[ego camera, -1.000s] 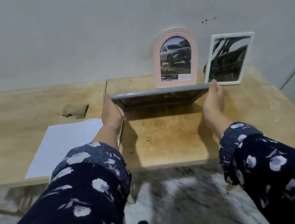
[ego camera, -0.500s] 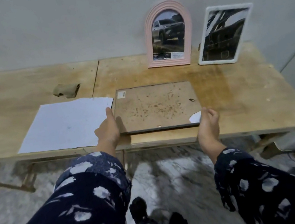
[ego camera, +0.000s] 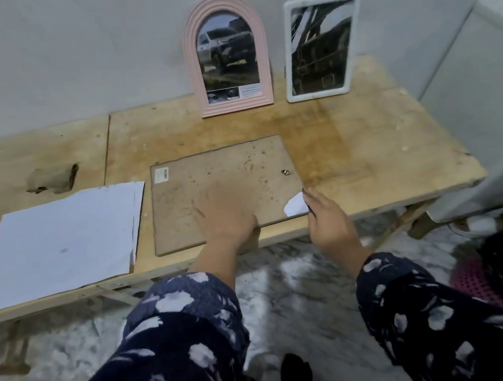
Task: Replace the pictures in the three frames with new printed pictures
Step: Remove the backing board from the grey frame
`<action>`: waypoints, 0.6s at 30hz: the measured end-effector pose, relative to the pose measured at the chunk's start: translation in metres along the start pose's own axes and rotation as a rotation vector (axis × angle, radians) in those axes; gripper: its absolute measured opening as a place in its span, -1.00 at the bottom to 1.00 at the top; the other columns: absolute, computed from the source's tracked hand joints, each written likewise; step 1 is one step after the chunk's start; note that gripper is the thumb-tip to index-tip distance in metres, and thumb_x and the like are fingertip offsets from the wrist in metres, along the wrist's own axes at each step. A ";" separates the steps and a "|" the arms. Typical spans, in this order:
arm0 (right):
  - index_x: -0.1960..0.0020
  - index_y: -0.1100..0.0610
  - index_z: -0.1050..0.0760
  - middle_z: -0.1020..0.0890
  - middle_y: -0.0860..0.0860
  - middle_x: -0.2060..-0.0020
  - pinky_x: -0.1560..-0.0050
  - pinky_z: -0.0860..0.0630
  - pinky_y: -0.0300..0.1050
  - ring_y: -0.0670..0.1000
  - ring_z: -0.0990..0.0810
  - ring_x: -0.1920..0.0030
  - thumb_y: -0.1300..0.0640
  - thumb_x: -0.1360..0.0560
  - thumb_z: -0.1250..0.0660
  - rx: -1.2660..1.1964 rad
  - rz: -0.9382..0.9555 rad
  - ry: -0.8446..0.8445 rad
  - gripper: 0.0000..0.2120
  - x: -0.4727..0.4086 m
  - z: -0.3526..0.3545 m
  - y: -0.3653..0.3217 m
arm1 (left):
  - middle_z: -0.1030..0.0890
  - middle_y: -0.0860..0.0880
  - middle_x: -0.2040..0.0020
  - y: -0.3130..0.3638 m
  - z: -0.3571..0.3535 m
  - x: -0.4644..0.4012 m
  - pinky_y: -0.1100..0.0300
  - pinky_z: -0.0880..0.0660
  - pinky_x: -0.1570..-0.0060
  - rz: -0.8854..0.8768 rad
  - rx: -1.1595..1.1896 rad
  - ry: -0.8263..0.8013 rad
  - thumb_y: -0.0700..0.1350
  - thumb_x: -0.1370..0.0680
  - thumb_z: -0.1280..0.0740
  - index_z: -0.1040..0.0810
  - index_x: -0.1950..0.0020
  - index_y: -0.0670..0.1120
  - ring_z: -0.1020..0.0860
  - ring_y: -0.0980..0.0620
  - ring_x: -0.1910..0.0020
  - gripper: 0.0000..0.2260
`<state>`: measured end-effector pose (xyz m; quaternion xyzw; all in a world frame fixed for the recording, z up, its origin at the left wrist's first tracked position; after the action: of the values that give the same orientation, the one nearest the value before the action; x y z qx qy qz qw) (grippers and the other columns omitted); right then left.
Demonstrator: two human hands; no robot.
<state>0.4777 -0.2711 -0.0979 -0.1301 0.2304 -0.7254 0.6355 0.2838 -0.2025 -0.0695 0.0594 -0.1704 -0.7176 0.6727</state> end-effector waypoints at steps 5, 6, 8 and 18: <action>-0.31 0.36 -0.45 -0.50 0.24 -0.30 -0.17 -0.51 0.24 0.25 -0.52 -0.27 0.54 -0.32 -0.24 0.072 0.189 -0.076 -0.45 0.012 -0.013 0.000 | 0.09 -0.01 -0.59 0.054 -0.038 -0.008 -0.24 0.14 -0.47 -0.118 -0.050 -0.204 0.18 -0.56 -0.19 -0.10 -0.55 -0.05 0.15 -0.07 -0.56 -0.36; -0.29 0.35 -0.47 -0.51 0.23 -0.29 -0.14 -0.52 0.25 0.26 -0.52 -0.26 0.56 -0.29 -0.22 0.110 0.202 -0.089 -0.42 0.014 -0.012 0.000 | 0.11 -0.02 -0.60 0.059 -0.042 -0.009 -0.24 0.14 -0.47 -0.130 -0.080 -0.222 0.20 -0.57 -0.18 -0.06 -0.57 -0.05 0.16 -0.08 -0.56 -0.34; -0.27 0.34 -0.50 -0.55 0.23 -0.25 -0.13 -0.54 0.22 0.26 -0.55 -0.23 0.52 -0.27 -0.08 0.187 0.249 -0.086 -0.41 0.014 -0.008 -0.003 | 0.10 -0.03 -0.60 0.064 -0.044 -0.010 -0.21 0.11 -0.47 -0.138 -0.128 -0.233 0.22 -0.58 -0.15 -0.03 -0.57 -0.06 0.14 -0.09 -0.56 -0.33; -0.32 0.34 -0.45 -0.52 0.22 -0.29 -0.11 -0.54 0.25 0.27 -0.52 -0.26 0.44 -0.27 0.04 0.210 0.269 -0.185 -0.34 0.016 -0.006 -0.002 | -0.35 -0.32 -0.34 0.095 -0.046 -0.024 -0.02 -0.46 -0.12 -0.299 -0.559 -0.283 0.06 -0.63 -0.09 -0.11 -0.49 -0.21 -0.45 -0.26 -0.22 -0.47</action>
<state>0.4706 -0.2857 -0.1037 -0.0971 0.1093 -0.6388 0.7554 0.3897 -0.1894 -0.0850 -0.2028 -0.0481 -0.8283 0.5200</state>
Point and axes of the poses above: each hand's wrist, its own x-axis away from the middle knuckle, its own z-axis out of the back of the hand, y = z × x, the point moved 9 cm from there along -x, towards the middle knuckle
